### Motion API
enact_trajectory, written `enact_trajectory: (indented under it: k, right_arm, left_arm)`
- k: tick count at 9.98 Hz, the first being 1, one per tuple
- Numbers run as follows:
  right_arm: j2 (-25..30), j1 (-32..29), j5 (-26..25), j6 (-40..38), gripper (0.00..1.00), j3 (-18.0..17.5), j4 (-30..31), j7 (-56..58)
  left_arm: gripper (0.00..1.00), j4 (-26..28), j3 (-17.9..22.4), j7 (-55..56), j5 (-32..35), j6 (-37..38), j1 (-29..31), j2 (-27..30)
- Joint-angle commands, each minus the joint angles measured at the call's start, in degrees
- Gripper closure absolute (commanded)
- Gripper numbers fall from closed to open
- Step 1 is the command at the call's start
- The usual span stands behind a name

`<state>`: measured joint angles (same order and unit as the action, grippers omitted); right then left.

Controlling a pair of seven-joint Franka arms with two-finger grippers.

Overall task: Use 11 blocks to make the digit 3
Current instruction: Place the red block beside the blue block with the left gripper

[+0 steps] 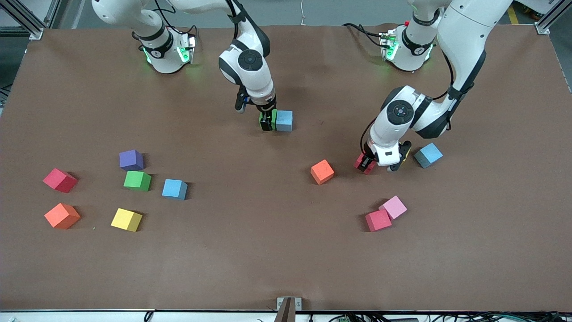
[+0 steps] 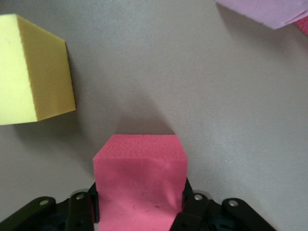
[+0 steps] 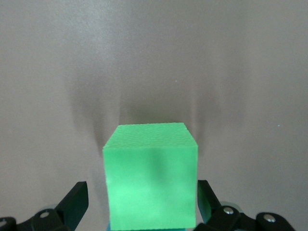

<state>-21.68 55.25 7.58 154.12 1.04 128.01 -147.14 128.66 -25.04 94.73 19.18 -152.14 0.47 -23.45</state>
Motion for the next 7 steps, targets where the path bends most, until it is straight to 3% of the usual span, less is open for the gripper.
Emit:
enact_trajectory:
  k: [1, 2, 4, 7]
  right_arm:
    - [3.29, -1.37, 0.07, -11.06, 0.00, 0.10, -3.46, 0.26]
    - [5.49, -1.98, 0.07, -16.26, 0.00, 0.10, -4.26, 2.10]
    - [9.62, -4.96, 0.07, -17.97, 0.00, 0.19, -4.18, 3.34]
    - [12.36, -14.35, -0.10, -22.19, 0.00, 0.37, -2.95, 27.76]
  left_arm:
    - [0.80, -2.25, -0.71, 2.38, 1.30, 6.46, 0.06, 4.27]
    - [0.80, -4.79, -2.97, 4.73, 0.78, 10.94, 0.31, 5.59]
    - [0.80, -7.53, -7.89, 12.37, 0.77, 17.81, 0.41, 5.96]
    - [0.80, -7.63, -14.41, 23.53, 0.77, 19.86, 0.32, 5.78]
